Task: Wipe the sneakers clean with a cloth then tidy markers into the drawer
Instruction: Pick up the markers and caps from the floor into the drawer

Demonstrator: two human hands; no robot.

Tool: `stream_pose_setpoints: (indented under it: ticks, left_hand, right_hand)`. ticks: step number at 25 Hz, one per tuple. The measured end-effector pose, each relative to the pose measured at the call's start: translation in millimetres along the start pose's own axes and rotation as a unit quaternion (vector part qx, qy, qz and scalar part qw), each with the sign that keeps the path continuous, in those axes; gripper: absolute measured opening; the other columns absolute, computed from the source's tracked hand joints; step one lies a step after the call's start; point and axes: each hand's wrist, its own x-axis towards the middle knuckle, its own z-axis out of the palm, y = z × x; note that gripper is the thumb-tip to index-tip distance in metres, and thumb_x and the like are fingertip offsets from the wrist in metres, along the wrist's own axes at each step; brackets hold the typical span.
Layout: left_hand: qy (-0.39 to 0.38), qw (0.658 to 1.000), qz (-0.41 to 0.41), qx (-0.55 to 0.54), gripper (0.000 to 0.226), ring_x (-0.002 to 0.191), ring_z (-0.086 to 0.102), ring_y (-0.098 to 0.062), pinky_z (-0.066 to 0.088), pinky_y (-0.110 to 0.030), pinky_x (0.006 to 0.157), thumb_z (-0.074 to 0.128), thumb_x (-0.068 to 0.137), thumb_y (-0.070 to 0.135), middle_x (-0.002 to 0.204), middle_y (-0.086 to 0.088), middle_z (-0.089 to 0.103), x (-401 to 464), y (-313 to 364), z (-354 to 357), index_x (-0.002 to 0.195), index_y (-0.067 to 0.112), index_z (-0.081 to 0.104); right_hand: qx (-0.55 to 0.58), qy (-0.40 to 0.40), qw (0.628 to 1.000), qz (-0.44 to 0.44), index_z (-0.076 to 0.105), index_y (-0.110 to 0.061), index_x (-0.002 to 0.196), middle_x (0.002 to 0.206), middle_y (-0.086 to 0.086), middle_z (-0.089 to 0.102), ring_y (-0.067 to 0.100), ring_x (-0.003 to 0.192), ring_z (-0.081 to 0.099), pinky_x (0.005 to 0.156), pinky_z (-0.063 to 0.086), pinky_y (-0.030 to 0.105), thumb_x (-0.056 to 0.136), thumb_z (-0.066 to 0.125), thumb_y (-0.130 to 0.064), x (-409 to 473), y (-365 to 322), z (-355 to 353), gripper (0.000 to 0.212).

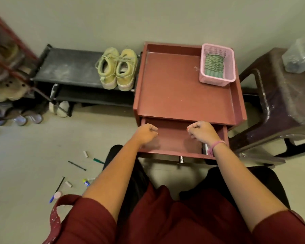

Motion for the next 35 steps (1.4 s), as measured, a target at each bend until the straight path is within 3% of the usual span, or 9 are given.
stream_pose_setpoints:
  ticks: [3, 7, 12, 17, 20, 23, 27, 32, 35]
  left_hand:
    - [0.080, 0.995, 0.010, -0.054, 0.028, 0.108, 0.062, -0.024, 0.046, -0.029, 0.096, 0.060, 0.091, 0.012, 0.115, -0.012, 0.066, -39.2, -14.7, -54.7, 0.119, 0.006, 0.063]
    - [0.199, 0.974, 0.003, -0.108, 0.027, 0.104, 0.060, -0.017, 0.045, -0.026, 0.092, 0.059, 0.093, 0.018, 0.108, -0.004, 0.064, -84.8, -65.9, -127.6, 0.119, 0.012, 0.063]
    - [0.306, 0.935, -0.094, -0.155, 0.026, 0.104, 0.063, -0.022, 0.044, -0.028, 0.091, 0.060, 0.091, 0.016, 0.105, -0.006, 0.067, -131.8, -189.6, -185.8, 0.116, 0.010, 0.065]
    - [0.339, 0.892, -0.193, -0.228, 0.015, 0.096, 0.062, -0.025, 0.046, -0.030, 0.088, 0.058, 0.090, 0.010, 0.104, -0.009, 0.067, -162.3, -303.5, -186.0, 0.102, 0.012, 0.067]
    - [0.331, 0.874, -0.246, -0.258, 0.013, 0.088, 0.058, -0.020, 0.044, -0.025, 0.080, 0.056, 0.089, 0.008, 0.103, -0.006, 0.063, -168.7, -356.4, -166.0, 0.097, 0.012, 0.066]
    - [0.304, 0.862, -0.306, -0.264, 0.013, 0.084, 0.058, -0.027, 0.037, -0.023, 0.071, 0.051, 0.088, 0.007, 0.100, -0.018, 0.059, -166.4, -408.0, -133.4, 0.083, 0.007, 0.063]
    - [0.284, 0.849, -0.352, -0.274, 0.033, 0.114, 0.056, -0.024, 0.037, -0.022, 0.083, 0.054, 0.091, 0.012, 0.124, -0.009, 0.061, -148.9, -456.5, -83.3, 0.123, 0.005, 0.059]
    - [0.238, 0.851, -0.382, -0.273, 0.040, 0.114, 0.056, -0.024, 0.043, -0.027, 0.091, 0.056, 0.091, 0.015, 0.131, -0.011, 0.055, -111.7, -486.9, -27.0, 0.130, 0.005, 0.052]
    - [0.235, 0.847, -0.378, -0.290, 0.038, 0.109, 0.059, -0.024, 0.046, -0.029, 0.091, 0.053, 0.091, 0.014, 0.132, -0.009, 0.053, -90.6, -493.0, -5.7, 0.129, 0.005, 0.052]
  right_hand:
    - [-0.008, -0.022, 0.999, -0.043, 0.068, -0.008, 0.079, 0.081, 0.002, 0.066, 0.015, 0.064, 0.060, 0.056, 0.044, 0.021, 0.086, 0.056, -0.012, -19.0, -50.6, 29.1, 0.014]
    - [-0.040, -0.070, 0.991, -0.104, 0.065, -0.013, 0.083, 0.075, 0.000, 0.064, 0.011, 0.063, 0.059, 0.054, 0.043, 0.021, 0.089, 0.055, -0.012, -35.3, -124.1, 81.9, 0.011]
    - [-0.124, -0.135, 0.970, -0.162, 0.067, -0.012, 0.079, 0.078, -0.001, 0.065, 0.013, 0.063, 0.061, 0.053, 0.051, 0.027, 0.085, 0.055, -0.013, -34.4, -187.5, 183.3, 0.013]
    - [-0.249, -0.176, 0.930, -0.205, 0.068, -0.005, 0.080, 0.082, 0.009, 0.071, 0.018, 0.068, 0.065, 0.051, 0.048, 0.025, 0.082, 0.049, -0.013, -32.0, -209.2, 289.5, 0.020]
    - [-0.344, -0.216, 0.881, -0.242, 0.065, -0.010, 0.091, 0.093, 0.006, 0.070, 0.020, 0.082, 0.067, 0.075, 0.055, 0.034, 0.086, 0.053, -0.018, -20.2, -202.0, 348.0, 0.015]
    - [-0.449, -0.289, 0.804, -0.263, 0.059, -0.017, 0.115, 0.111, 0.004, 0.064, 0.019, 0.099, 0.061, 0.086, 0.048, 0.029, 0.089, 0.055, -0.018, -5.2, -185.9, 405.2, 0.026]
    - [-0.568, -0.357, 0.688, -0.276, 0.045, -0.019, 0.136, 0.129, 0.003, 0.057, 0.019, 0.115, 0.053, 0.097, 0.041, 0.029, 0.091, 0.039, -0.004, 23.7, -160.2, 464.1, 0.047]
    - [-0.654, -0.427, 0.554, -0.289, 0.030, -0.022, 0.147, 0.145, 0.000, 0.043, 0.018, 0.129, 0.044, 0.105, 0.039, 0.030, 0.084, 0.036, 0.012, 62.8, -123.5, 487.9, 0.071]
    - [-0.676, -0.443, 0.511, -0.293, 0.026, -0.023, 0.148, 0.148, 0.000, 0.036, 0.019, 0.131, 0.041, 0.107, 0.037, 0.030, 0.084, 0.036, 0.010, 86.0, -105.1, 496.7, 0.073]
